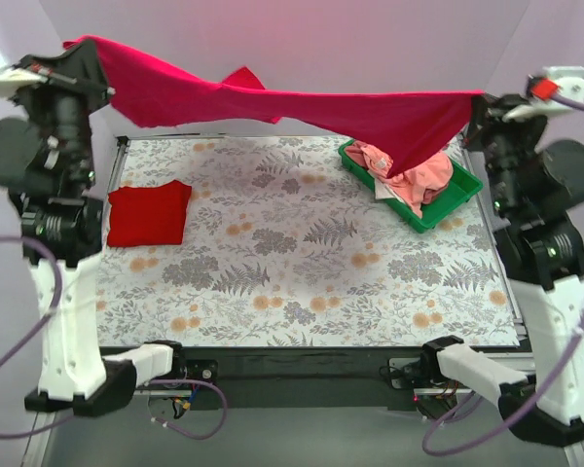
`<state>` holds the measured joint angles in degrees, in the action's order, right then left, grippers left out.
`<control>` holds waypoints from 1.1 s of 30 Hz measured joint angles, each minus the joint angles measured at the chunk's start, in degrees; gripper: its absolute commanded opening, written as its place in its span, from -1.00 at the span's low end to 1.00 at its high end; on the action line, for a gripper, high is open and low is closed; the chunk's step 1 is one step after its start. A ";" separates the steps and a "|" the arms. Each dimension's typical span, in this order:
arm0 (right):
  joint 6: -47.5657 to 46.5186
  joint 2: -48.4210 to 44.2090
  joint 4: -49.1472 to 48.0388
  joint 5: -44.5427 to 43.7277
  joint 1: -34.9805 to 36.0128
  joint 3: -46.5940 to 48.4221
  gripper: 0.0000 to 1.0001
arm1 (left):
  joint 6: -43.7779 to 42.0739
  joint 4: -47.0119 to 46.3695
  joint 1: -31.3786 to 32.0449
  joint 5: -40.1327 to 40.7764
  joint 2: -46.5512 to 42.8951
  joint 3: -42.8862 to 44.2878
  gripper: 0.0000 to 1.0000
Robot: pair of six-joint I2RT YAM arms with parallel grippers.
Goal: Fold and stack the t-shirts
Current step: Flatten the tshirt out
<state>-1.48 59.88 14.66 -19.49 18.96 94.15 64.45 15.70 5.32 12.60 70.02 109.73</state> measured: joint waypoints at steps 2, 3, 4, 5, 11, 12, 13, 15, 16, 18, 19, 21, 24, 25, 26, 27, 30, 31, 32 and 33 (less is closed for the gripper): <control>0.31 -4.35 -0.24 0.68 0.00 -2.45 -0.97 | 0.00 -0.98 0.00 -0.24 -4.85 -1.07 -1.00; 0.74 -6.73 -0.22 1.14 0.00 -3.58 -0.97 | 0.02 -1.07 0.00 -0.22 -6.71 -1.66 -1.00; 1.11 -8.35 -0.17 1.60 0.00 -4.44 -0.97 | 0.09 -1.01 0.00 -0.17 -9.07 -2.43 -1.00; 1.46 -10.14 0.11 2.01 0.00 -5.25 -0.97 | 0.13 -0.76 0.00 -0.15 -10.73 -2.80 -1.00; 4.33 -16.39 3.76 6.25 0.00 -6.49 -0.97 | 0.59 2.86 0.00 -1.62 -17.73 -2.69 -1.00; 4.72 -17.27 4.52 7.21 0.00 -6.49 -0.97 | 0.68 3.74 0.00 -2.43 -18.27 -1.90 -1.00; 5.05 -17.92 5.09 7.96 0.00 -6.49 -0.97 | 0.76 4.09 0.00 -3.08 -18.60 -1.25 -1.00; 5.86 -19.45 6.10 9.73 -0.04 -6.27 -0.97 | 0.96 5.09 0.00 -4.63 -19.34 0.52 -1.00; 6.08 -20.00 6.47 10.56 -0.07 -6.01 -0.97 | 1.01 5.29 0.00 -5.11 -19.74 1.14 -1.00; 6.32 -20.68 6.73 11.63 -0.07 -5.38 -0.97 | 0.98 5.29 0.00 -5.55 -20.61 1.62 -1.00; 6.43 -20.92 6.73 12.09 -0.09 -5.09 -0.97 | 0.98 5.25 0.00 -5.57 -21.00 1.66 -1.00; 6.49 -21.16 6.67 12.35 -0.11 -4.90 -0.97 | 0.96 5.05 0.00 -5.57 -21.53 1.53 -1.00; 6.47 -20.70 6.47 12.07 -0.11 -5.35 -0.97 | 0.74 3.19 0.00 -5.51 -21.62 -0.85 -1.00; 6.43 -20.33 6.19 11.82 -0.11 -5.92 -0.97 | 0.52 2.38 0.00 -5.38 -21.57 -2.51 -1.00; 6.43 -19.69 6.01 11.37 -0.09 -6.67 -0.97 | 0.28 1.66 0.00 -5.16 -21.11 -4.26 -1.00; 6.40 -18.75 5.55 10.60 -0.11 -7.80 -0.97 | 0.02 0.98 0.00 -4.87 -20.28 -5.90 -1.00; 6.36 -15.17 3.10 7.76 -0.13 -13.05 -0.97 | -0.61 -2.64 0.00 -4.02 -16.00 -11.96 -1.00; 6.38 -13.44 1.81 6.69 -0.15 -15.69 -0.97 | -0.83 -4.42 0.00 -3.91 -13.77 -14.71 -1.00; 6.43 -11.47 1.11 5.64 -0.15 -18.38 -0.97 | -1.16 -6.36 -0.02 -3.93 -11.50 -18.10 -1.00; 6.49 -9.29 0.24 4.68 -0.15 -21.29 -0.97 | -1.42 -7.48 -0.02 -4.07 -9.49 -20.81 -1.00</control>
<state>5.02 50.59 14.90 -14.81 18.81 72.86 63.02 8.23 5.30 8.54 60.53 88.92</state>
